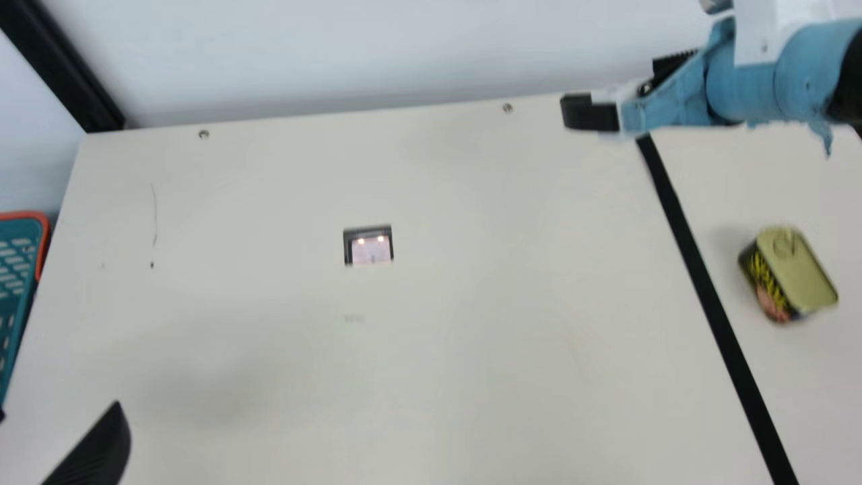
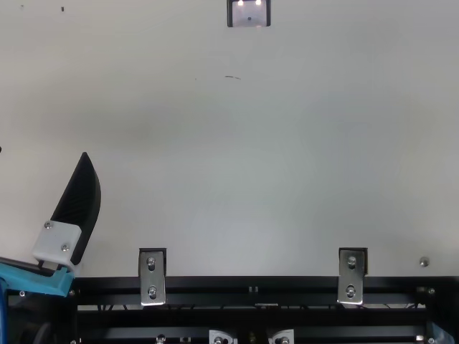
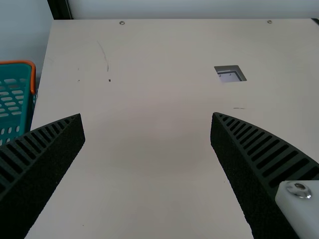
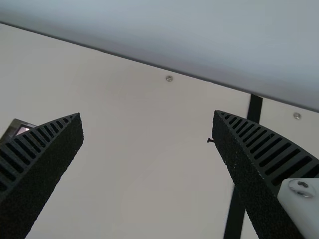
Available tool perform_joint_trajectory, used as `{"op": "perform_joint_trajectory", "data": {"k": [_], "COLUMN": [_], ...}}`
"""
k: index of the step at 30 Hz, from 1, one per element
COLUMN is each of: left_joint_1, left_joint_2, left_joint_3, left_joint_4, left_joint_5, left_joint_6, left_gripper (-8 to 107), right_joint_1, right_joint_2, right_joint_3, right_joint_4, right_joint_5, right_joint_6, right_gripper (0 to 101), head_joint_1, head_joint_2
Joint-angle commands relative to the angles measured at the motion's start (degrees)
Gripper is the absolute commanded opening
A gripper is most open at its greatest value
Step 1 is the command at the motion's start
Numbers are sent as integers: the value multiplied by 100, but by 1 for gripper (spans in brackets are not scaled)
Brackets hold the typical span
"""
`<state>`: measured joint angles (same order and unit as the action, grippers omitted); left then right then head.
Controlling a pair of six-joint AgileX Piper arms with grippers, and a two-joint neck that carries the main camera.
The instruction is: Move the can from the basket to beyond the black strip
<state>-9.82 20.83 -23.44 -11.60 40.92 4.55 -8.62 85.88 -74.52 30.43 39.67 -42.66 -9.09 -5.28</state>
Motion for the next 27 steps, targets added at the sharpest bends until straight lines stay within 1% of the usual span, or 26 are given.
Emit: {"op": "perform_joint_trajectory", "data": {"k": [1, 5, 9, 15, 21, 24, 27], "left_joint_1": [0, 0, 0, 0, 0, 0, 0], "left_joint_2": [0, 0, 0, 0, 0, 0, 0], "left_joint_3": [0, 0, 0, 0, 0, 0, 0], "left_joint_4": [0, 0, 0, 0, 0, 0, 0], "left_joint_5": [0, 0, 0, 0, 0, 0, 0], "left_joint_6": [0, 0, 0, 0, 0, 0, 0], "left_gripper": [90, 90, 90, 90, 90, 90, 90], "right_joint_1": [136, 359, 549, 793, 1030, 1146, 1151], "right_joint_2": [0, -21, -70, -201, -399, -511, -523], "right_joint_3": [8, 32, 74, 169, 321, 410, 412], "right_joint_4": [18, 30, 18, -64, -215, -265, -305], "right_joint_5": [-55, -150, -232, -312, -380, -401, -365], "right_joint_6": [47, 149, 248, 411, 606, 704, 719], "right_gripper": [101, 101, 101, 101, 101, 101, 101], "head_joint_1": [-144, -87, 50, 322, 514, 514, 514], "head_joint_2": [223, 559, 743, 784, 723, 723, 723]}}
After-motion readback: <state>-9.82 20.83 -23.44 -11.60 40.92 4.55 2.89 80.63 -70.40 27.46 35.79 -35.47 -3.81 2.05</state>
